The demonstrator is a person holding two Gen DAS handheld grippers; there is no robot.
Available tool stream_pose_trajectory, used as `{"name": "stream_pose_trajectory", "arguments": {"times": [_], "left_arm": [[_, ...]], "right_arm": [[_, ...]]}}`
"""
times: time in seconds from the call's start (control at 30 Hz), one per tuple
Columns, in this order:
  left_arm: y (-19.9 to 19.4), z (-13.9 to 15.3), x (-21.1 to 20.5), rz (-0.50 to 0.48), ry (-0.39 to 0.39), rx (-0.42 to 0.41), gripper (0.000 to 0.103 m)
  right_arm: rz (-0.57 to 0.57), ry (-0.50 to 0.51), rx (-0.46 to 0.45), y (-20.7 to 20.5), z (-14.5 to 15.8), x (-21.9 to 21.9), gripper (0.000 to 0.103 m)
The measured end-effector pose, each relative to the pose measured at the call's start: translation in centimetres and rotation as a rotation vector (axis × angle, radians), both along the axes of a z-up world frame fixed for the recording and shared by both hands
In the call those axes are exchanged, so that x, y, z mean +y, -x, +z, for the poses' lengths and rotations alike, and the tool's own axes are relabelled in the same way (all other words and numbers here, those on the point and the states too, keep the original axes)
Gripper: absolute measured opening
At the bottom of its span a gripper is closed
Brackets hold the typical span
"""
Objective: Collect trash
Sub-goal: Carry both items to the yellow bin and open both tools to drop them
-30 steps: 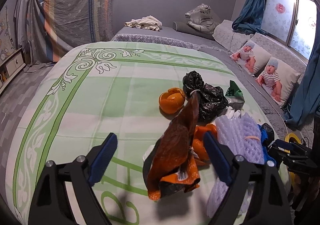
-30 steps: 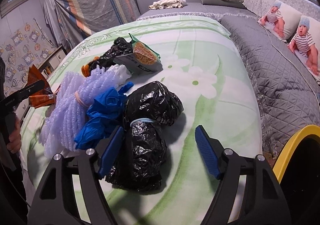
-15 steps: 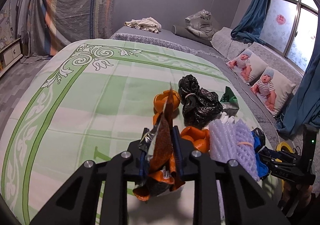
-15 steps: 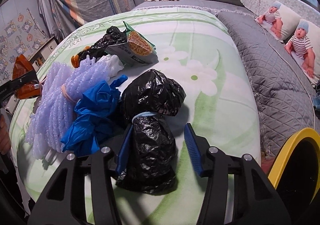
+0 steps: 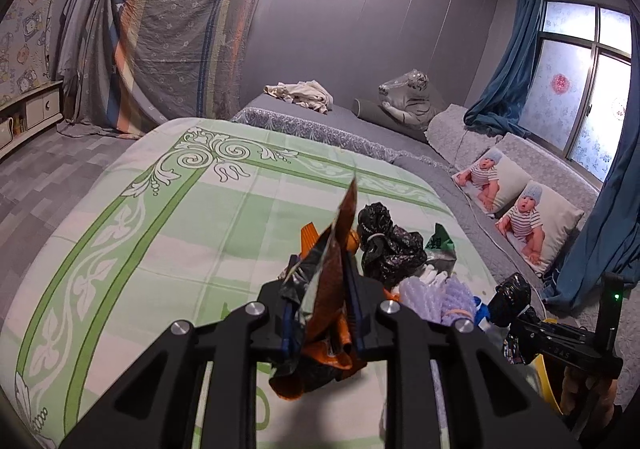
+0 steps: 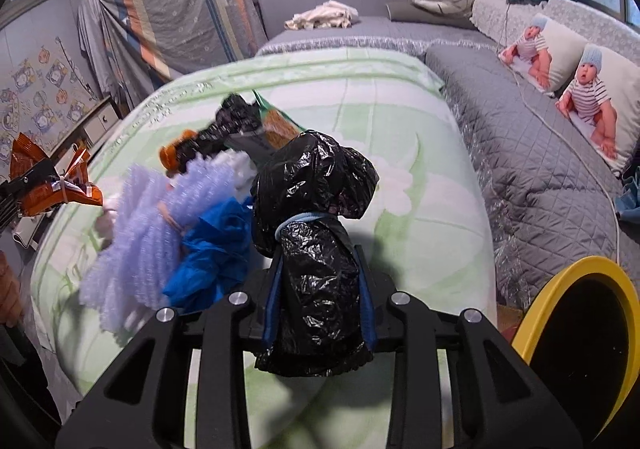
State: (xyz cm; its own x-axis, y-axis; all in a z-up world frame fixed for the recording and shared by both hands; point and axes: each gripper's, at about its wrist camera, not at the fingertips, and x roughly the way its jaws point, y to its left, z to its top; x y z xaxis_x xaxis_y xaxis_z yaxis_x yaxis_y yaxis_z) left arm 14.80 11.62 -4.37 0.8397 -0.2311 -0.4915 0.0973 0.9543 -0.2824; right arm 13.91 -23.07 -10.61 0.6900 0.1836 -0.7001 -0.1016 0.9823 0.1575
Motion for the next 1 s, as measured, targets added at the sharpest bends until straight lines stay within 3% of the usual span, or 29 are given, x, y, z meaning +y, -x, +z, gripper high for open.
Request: {"name": "stream_pose_trajectory", "arguments": {"times": [0.47,1.0], "left_arm": [[5.1,5.4,-2.8,-0.039,-0.027,-0.15,0.02],[6.6,9.7,-13.3,-0.237,-0.096,-0.224,0.02]], "right_arm": [[0.014,-0.062,-0.191,6.4,6.8,-1.6,0.03],[-0.119,-0.093,-0.33,12.7,10.1,-8.5,0.03]]}}
